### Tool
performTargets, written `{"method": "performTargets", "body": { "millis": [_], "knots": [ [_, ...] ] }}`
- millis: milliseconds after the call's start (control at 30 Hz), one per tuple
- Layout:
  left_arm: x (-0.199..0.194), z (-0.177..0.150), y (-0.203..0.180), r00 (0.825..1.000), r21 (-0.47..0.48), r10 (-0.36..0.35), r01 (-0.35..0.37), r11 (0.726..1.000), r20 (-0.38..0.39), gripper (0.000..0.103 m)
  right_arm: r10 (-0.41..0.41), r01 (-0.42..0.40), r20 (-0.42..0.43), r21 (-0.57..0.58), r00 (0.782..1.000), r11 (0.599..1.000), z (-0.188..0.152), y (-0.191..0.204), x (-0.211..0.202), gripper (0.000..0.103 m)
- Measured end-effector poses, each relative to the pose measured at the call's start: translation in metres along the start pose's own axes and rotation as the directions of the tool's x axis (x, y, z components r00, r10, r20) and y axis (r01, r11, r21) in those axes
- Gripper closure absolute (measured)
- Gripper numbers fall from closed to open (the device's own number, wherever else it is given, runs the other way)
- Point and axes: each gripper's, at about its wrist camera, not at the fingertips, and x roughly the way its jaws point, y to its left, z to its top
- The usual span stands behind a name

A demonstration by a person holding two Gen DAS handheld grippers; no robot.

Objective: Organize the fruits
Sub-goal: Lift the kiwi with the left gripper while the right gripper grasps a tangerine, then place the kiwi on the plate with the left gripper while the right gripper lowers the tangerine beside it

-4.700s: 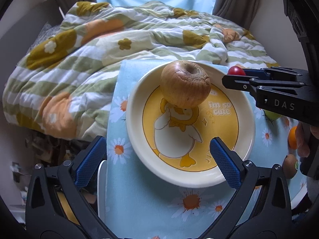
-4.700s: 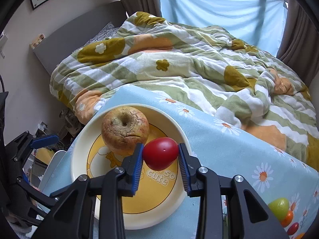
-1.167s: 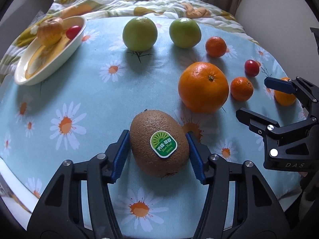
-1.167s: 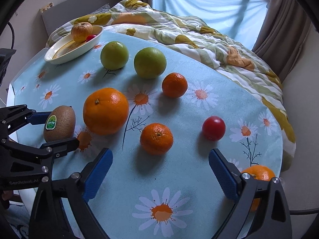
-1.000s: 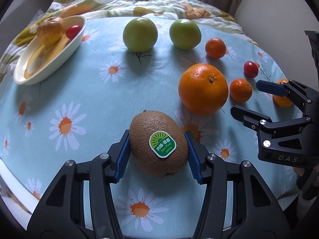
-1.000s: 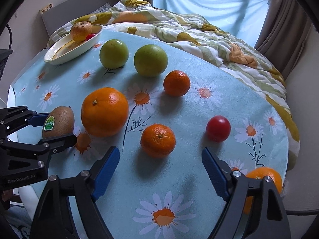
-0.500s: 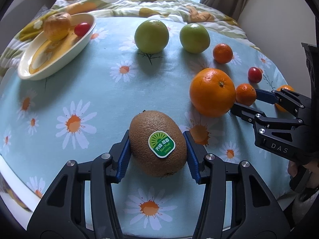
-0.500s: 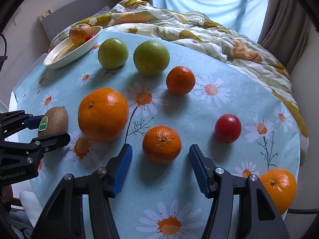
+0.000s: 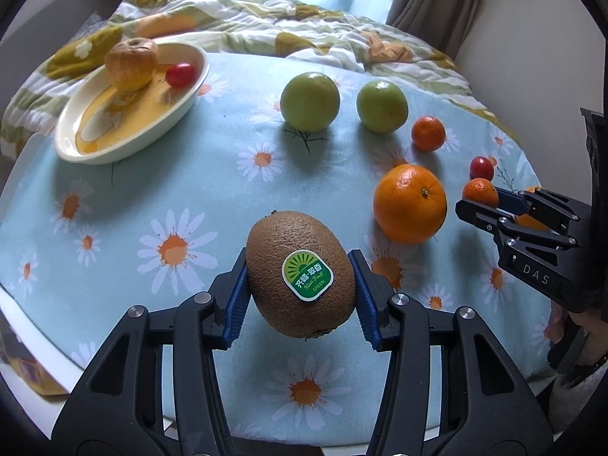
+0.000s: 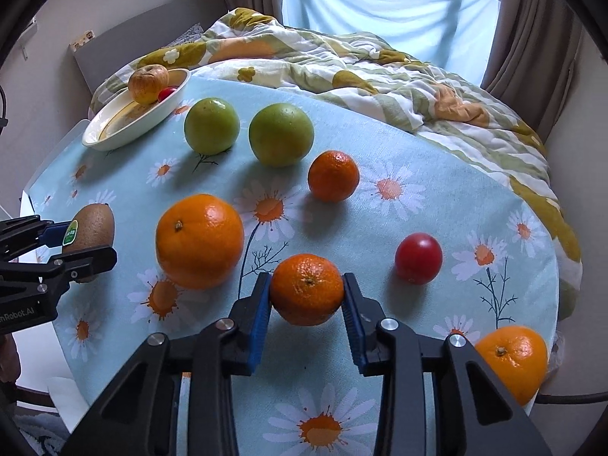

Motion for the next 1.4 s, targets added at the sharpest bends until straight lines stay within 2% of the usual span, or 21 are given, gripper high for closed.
{"method": "performTargets", "body": {
  "millis": [400,833,1100,1400],
  "knots": [
    [-0.055,0.037,0.014,0.993,0.02,-0.024,0.022,1.0,0.117,0.048,-0.021,0.022,0.045,-0.005,0.999,1.0,0.022,0.025,-0.049,0.07],
    [-0.085,0.074,0.07,0.988,0.084,-0.064,0.052,0.995,0.142,0.048,-0.056,0.051,0.083,0.057,0.995,0.997,0.061,0.079,-0.071,0.07],
    [-0.082,0.102,0.125,0.989,0.127,-0.073,0.057,0.99,0.126,0.048,-0.047,0.035,0.094,0.126,0.994,0.991,0.097,0.118,-0.058,0.07],
    [-0.045,0.132,0.185,0.994,0.145,-0.064,0.051,0.988,0.085,0.048,-0.043,0.031,0.07,0.172,0.997,0.985,0.126,0.157,-0.019,0.07]
  ]
}}
